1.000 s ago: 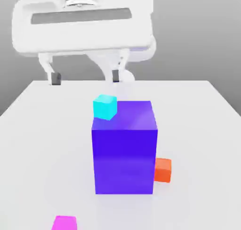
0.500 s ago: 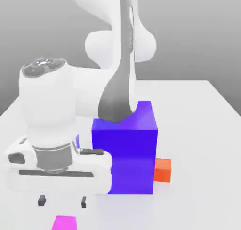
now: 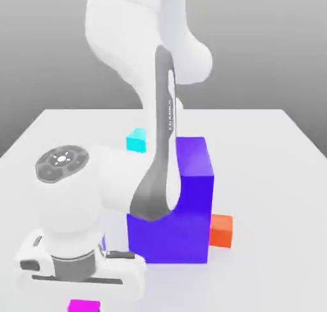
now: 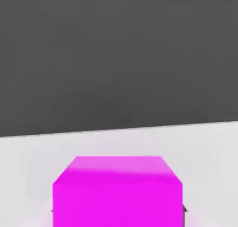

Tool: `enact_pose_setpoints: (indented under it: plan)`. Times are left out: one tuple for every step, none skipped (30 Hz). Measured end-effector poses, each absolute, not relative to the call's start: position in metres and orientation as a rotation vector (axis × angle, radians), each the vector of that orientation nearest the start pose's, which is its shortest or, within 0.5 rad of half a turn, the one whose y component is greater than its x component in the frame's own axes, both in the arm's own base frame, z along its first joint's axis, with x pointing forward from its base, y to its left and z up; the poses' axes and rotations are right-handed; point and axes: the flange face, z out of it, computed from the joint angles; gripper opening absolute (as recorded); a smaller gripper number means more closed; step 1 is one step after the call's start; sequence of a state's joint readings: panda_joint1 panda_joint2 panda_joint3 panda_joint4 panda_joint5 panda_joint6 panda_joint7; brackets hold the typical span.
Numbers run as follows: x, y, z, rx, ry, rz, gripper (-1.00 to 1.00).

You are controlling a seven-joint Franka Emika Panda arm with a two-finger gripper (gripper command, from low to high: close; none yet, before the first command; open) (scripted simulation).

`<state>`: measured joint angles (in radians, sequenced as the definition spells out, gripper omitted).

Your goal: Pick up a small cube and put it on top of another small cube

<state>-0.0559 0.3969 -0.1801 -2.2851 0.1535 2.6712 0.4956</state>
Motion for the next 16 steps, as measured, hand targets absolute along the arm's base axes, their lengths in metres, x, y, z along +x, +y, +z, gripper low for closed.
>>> enact_pose_setpoints:
  plan:
    - [0.514,-0.143,0.190,-2.831,1.362,0.001,-1.00]
    - [0.514,-0.164,0.197,-2.780,1.462,0.001,-1.00]
    - [0.513,-0.185,0.204,-2.721,1.568,0.001,-1.00]
    - [0.512,-0.209,0.210,-2.655,1.677,0.001,-1.00]
    - [0.509,-0.233,0.216,-2.582,1.786,0.001,-1.00]
    - [0.504,-0.257,0.223,-2.504,1.894,0.001,-1.00]
    - [0.499,-0.281,0.229,-2.423,1.995,0.001,-1.00]
    - [0.492,-0.306,0.237,-2.334,2.099,0.001,-1.00]
    - [0.488,-0.321,0.234,-2.281,2.156,0.001,-1.00]
    - [0.486,-0.328,0.223,-2.255,2.184,0.000,-1.00]
    - [0.485,-0.331,0.210,-2.242,2.197,-0.001,-1.00]
    - [0.484,-0.333,0.194,-2.235,2.205,-0.001,-1.00]
    - [0.483,-0.334,0.184,-2.231,2.209,0.000,1.00]
    - [0.483,-0.334,0.184,-2.231,2.209,0.000,1.00]
    - [0.483,-0.334,0.184,-2.231,2.209,0.000,1.00]
    - [0.483,-0.334,0.184,-2.231,2.209,0.000,1.00]
